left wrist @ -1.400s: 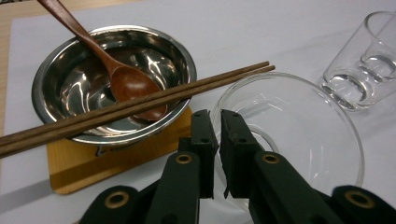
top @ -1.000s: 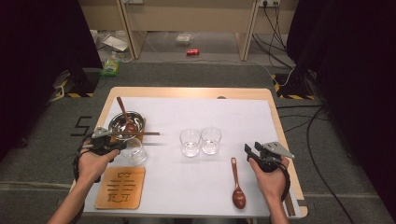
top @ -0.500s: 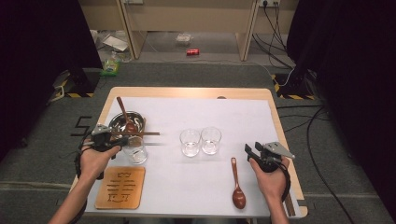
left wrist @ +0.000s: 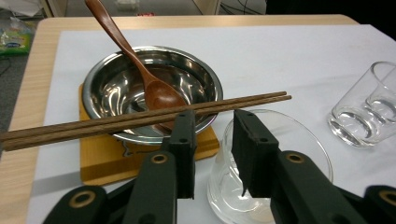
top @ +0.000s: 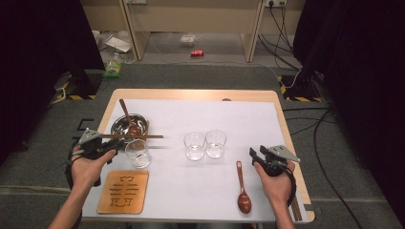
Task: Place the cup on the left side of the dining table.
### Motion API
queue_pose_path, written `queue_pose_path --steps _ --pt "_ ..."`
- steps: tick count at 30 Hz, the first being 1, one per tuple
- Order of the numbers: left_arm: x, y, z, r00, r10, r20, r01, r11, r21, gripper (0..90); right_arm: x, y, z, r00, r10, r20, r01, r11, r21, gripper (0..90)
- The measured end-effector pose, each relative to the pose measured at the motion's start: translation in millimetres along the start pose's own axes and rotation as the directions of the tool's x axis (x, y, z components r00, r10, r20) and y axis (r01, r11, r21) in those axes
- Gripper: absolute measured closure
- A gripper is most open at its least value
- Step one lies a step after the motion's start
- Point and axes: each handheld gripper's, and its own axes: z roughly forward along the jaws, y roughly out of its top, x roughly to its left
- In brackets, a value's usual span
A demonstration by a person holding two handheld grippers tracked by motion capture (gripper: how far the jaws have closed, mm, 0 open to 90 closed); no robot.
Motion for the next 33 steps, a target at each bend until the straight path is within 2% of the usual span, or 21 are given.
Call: queue_pose_path --steps 10,16,22,24,27,33 --pt "8.7 -22.2 -20.6 0.9994 -0.022 -0.028 0.02 0.9989 -0.041 62.2 0.9 -0.5 0.4 1.0 0.001 0.0 -0.001 1.0 0.002 53.9" --pt "8.7 -40.3 -27.1 0.9986 -0.01 -0.053 0.008 0.9989 -0.046 57.9 0.8 -0.9 0.6 1.0 -0.002 0.002 0.002 1.0 0.004 53.8" --pt "9.6 -59.3 -25.4 0.9976 -0.048 -0.05 0.046 0.9978 -0.048 57.0 1.5 -0.9 0.9 1.0 -0.002 -0.001 0.002 1.0 0.007 53.8" --pt "9.4 -65.0 -23.1 0.9977 -0.047 -0.048 0.046 0.9985 -0.031 57.1 1.6 -0.8 0.8 1.0 -0.003 -0.001 0.003 1.0 0.007 53.8" --pt "8.0 -70.7 -22.4 0.9969 -0.051 -0.06 0.048 0.9981 -0.039 57.1 1.5 -0.4 0.5 1.0 -0.003 -0.002 0.003 1.0 0.004 53.8" --pt "2.7 -77.6 -20.9 0.9973 -0.051 -0.052 0.049 0.9977 -0.047 57.0 2.6 0.0 1.3 0.9999 -0.003 -0.011 0.003 1.0 0.001 53.4"
